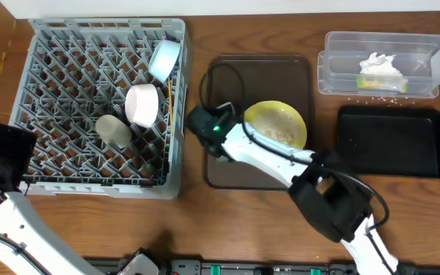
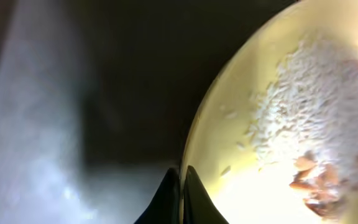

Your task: Sort waste into correct bins and load items into the dishwasher

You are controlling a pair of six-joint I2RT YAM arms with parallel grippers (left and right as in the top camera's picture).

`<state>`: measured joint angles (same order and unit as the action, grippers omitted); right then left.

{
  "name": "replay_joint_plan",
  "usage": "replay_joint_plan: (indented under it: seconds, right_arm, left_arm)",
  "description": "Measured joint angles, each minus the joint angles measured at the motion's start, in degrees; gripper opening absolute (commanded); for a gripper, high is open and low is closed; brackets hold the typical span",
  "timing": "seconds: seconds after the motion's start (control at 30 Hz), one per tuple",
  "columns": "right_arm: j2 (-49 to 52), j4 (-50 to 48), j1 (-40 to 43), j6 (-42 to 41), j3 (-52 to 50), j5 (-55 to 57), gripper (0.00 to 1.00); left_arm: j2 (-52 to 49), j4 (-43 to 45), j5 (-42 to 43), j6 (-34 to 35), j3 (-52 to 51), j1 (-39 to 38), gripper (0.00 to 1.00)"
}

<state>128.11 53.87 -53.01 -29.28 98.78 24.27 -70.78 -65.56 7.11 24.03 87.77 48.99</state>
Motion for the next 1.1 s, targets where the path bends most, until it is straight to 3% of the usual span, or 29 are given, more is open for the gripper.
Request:
replay_joint_plan:
  seconds: [0.3,0.77,1.1]
  right_arm:
    - [0.0,1.7,-6.4,1.3,1.5,3.9,0.01]
    - [0.9,8.5,-7.2,1.3,1.6,14.3,0.01]
    - [0.9,17.0,-4.9,-6.2,6.5,16.7,0.01]
  left_arm:
    - [0.0,0.0,0.0,0.0,0.0,0.0,0.95]
    - [0.0,0.0,0.0,0.0,0.0,0.0,0.95]
    - [0.0,0.0,0.0,0.0,0.0,0.0,0.95]
